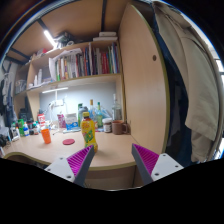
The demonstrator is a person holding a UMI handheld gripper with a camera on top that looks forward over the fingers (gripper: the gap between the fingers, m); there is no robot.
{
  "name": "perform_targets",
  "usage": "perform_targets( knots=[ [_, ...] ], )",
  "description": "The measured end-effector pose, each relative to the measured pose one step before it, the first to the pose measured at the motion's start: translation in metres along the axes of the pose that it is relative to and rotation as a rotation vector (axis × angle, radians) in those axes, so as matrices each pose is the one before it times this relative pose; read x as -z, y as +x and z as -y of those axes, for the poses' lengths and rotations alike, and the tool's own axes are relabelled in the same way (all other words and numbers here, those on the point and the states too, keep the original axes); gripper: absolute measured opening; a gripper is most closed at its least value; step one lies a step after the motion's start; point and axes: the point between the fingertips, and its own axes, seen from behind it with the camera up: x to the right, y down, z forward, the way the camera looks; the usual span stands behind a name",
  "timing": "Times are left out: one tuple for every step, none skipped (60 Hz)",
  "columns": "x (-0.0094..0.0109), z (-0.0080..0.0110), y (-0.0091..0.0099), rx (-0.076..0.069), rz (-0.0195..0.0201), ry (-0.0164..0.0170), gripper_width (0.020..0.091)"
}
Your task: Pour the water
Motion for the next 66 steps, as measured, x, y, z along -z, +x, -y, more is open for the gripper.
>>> perform_targets(
  knots=[
    [0.00044,-0.00003,-0.00039,0.001,-0.00001,0.00019,0.0829],
    [-0.00004,-0.00028,-0.00011,0.0012,-0.00024,-0.00056,0.0831],
    [-0.00033,-0.00016,-0.00016,0.0011,-0.00083,-0.00025,0.0831],
    [-0.00071,-0.00027,-0.00017,0.0008,-0.00105,-0.00041,0.083],
    [-0.0012,-0.00034,0.00001,0.0011,-0.0015,-0.00012,0.0831],
    [-0.00116,-0.00009,-0.0002,0.0017,-0.00157,0.00016,0.0829],
    [-0.00119,-0.00027,-0.00001,0.0018,-0.00167,0.00019,0.0831],
    [-0.00126,-0.00006,0.00011,0.0017,-0.00194,0.00058,0.083],
    [-0.00113,-0.00022,0.00023,0.0021,-0.00175,0.0009,0.0831],
    [0.00045,-0.00057,0.00066,0.0018,-0.00106,0.0018,0.0831],
    [-0.00283,-0.00009,-0.00053,0.0017,-0.00212,0.00189,0.083],
    [-0.00199,0.00024,0.00005,0.0018,-0.00194,0.00138,0.083],
    [-0.00198,-0.00027,0.0,0.0016,-0.00148,0.00218,0.083],
    [-0.00167,0.00025,-0.0001,0.0007,-0.00073,0.00365,0.0829],
    [-0.00193,0.00056,-0.00032,-0.0002,0.00065,0.0048,0.0829],
    [-0.00145,0.00049,-0.00079,-0.0013,0.00101,0.00433,0.0829],
    [-0.00205,0.0002,-0.00105,-0.0025,0.00252,0.00388,0.083],
    [-0.00222,-0.00027,-0.00159,-0.0038,0.00472,0.00306,0.0826],
    [-0.00274,-0.0003,-0.00191,-0.005,0.00699,0.00179,0.0827],
    [-0.00265,-0.0008,-0.00241,-0.0067,0.00812,0.00072,0.0827],
    [-0.00293,-0.00099,-0.00333,-0.0083,0.0092,-0.00017,0.0826],
    [-0.00298,-0.0011,-0.00387,-0.0095,0.00951,-0.00044,0.0827],
    [-0.00316,-0.00105,-0.00427,-0.0102,0.01011,-0.00042,0.0827],
    [-0.00359,-0.00103,-0.00491,-0.0101,0.00949,-0.0007,0.0827],
    [-0.0042,-0.00133,-0.00516,-0.0094,0.0106,-0.00117,0.0829],
    [-0.00453,-0.00122,-0.00509,-0.0078,0.01084,-0.00073,0.0832],
    [-0.00468,-0.00115,-0.00553,-0.0058,0.01142,-0.00097,0.0831],
    [-0.00518,-0.00145,-0.00555,-0.0033,0.01094,-0.0018,0.0827],
    [-0.00562,-0.00186,-0.00517,-0.001,0.00949,-0.00316,0.0824],
    [-0.00557,-0.00215,-0.00482,0.0009,0.00678,-0.00524,0.0827],
    [-0.0046,-0.00234,-0.00447,0.0023,0.00227,-0.0066,0.0827],
    [-0.00763,-0.00147,-0.00405,0.0057,0.0046,-0.00311,0.0827],
    [-0.00653,-0.00173,-0.00399,0.0066,0.00142,-0.00264,0.0827],
    [-0.00559,-0.00151,-0.00394,0.0065,-0.00137,-0.0042,0.0827],
    [-0.00707,-0.00148,-0.00329,0.0079,-0.00233,-0.00286,0.0828],
    [-0.00848,-0.00096,-0.00318,0.0082,-0.00202,-0.00192,0.0826],
    [-0.00708,-0.00096,-0.003,0.0082,-0.00495,-0.00385,0.0829],
    [-0.00711,-0.00053,-0.00326,0.0076,-0.00479,-0.00373,0.0828],
    [-0.00544,-0.00055,-0.00306,0.006,-0.00657,-0.00315,0.0828],
    [-0.00825,0.0001,-0.00338,0.0059,-0.00239,0.0006,0.083],
    [-0.00532,-0.00004,-0.0033,0.005,-0.00597,-0.00049,0.0829],
    [-0.00633,0.00013,-0.00293,0.0061,-0.00428,0.00016,0.0827],
    [-0.00639,-0.00016,-0.00283,0.0062,-0.00398,-0.00218,0.0828],
    [-0.00616,-0.00024,-0.00223,0.0058,-0.00624,-0.00417,0.0826],
    [-0.0078,0.00001,-0.00109,0.0056,-0.00619,-0.00282,0.0827],
    [-0.00437,-0.00054,-0.00137,0.0055,-0.00821,-0.00438,0.0823],
    [-0.00575,0.00012,-0.00111,0.0064,-0.00666,-0.0013,0.0824],
    [-0.00559,0.00045,-0.00012,0.0071,-0.00828,-0.00068,0.0823],
    [-0.00512,0.00021,0.00026,0.0058,-0.01122,-0.00146,0.0819],
    [-0.00478,-0.00053,0.00112,0.0062,-0.01254,-0.00191,0.0823],
    [-0.00461,0.00006,0.00131,0.006,-0.01197,-0.00178,0.0824],
    [-0.00466,0.00011,0.00118,0.0052,-0.01045,-0.00089,0.0824],
    [-0.00475,-0.00034,0.00077,0.0033,-0.0087,-0.00091,0.0823],
    [-0.00437,-0.00058,0.00073,0.0019,-0.00697,-0.00234,0.0825],
    [-0.00407,-0.0013,0.00039,0.0011,-0.0051,-0.0048,0.0824],
    [-0.00394,-0.00114,-0.00019,0.0004,-0.00323,-0.00579,0.0824],
    [-0.00388,-0.00172,0.00013,0.0003,-0.00186,-0.00582,0.0825],
    [-0.00447,-0.00263,-0.00094,-0.0012,-0.00328,-0.00342,0.0824],
    [-0.00385,-0.00171,0.0007,0.0006,-0.00368,-0.00523,0.0824],
    [-0.00397,-0.00176,0.00108,0.0015,-0.00579,-0.00612,0.0824],
    [-0.00377,-0.00151,0.00162,0.0021,-0.00703,-0.00591,0.0823],
    [-0.00372,-0.00097,0.00176,0.0027,-0.00675,-0.00404,0.0825],
    [-0.00319,-0.00004,0.00106,0.003,-0.00586,-0.00105,0.0822],
    [-0.00348,0.00017,0.00076,0.0033,-0.00482,0.00098,0.0824],
    [-0.00278,-0.00029,0.00326,0.0045,-0.00186,-0.00147,0.0823],
    [-0.00215,-0.00009,-0.00012,0.0026,-0.00307,-0.00231,0.0821]
  ],
)
